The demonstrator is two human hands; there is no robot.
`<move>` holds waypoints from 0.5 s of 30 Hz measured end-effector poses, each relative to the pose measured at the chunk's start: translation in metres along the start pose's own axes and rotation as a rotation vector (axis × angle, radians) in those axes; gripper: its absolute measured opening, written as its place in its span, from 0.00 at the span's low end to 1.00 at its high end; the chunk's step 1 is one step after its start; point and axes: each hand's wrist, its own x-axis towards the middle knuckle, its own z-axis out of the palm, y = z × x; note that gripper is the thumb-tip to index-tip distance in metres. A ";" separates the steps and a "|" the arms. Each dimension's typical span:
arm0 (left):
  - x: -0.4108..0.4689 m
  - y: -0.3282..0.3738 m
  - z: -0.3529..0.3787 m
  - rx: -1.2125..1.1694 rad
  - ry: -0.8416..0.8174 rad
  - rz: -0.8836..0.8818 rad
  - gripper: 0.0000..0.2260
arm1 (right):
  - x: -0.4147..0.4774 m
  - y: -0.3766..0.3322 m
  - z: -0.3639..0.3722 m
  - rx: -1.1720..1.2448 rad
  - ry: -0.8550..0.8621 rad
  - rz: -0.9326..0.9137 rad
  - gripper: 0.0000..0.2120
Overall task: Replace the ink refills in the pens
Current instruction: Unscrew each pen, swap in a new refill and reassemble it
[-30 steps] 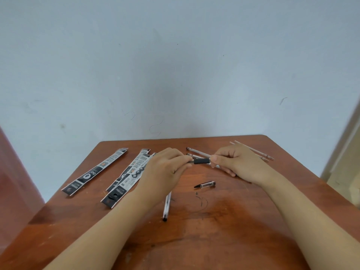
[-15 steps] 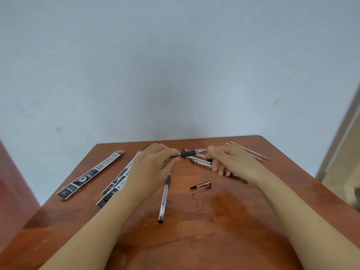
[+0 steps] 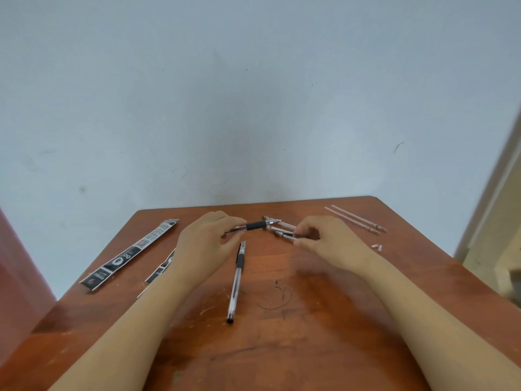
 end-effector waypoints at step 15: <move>-0.002 0.003 0.005 -0.043 -0.080 0.059 0.15 | -0.001 -0.008 0.000 0.051 0.094 -0.117 0.04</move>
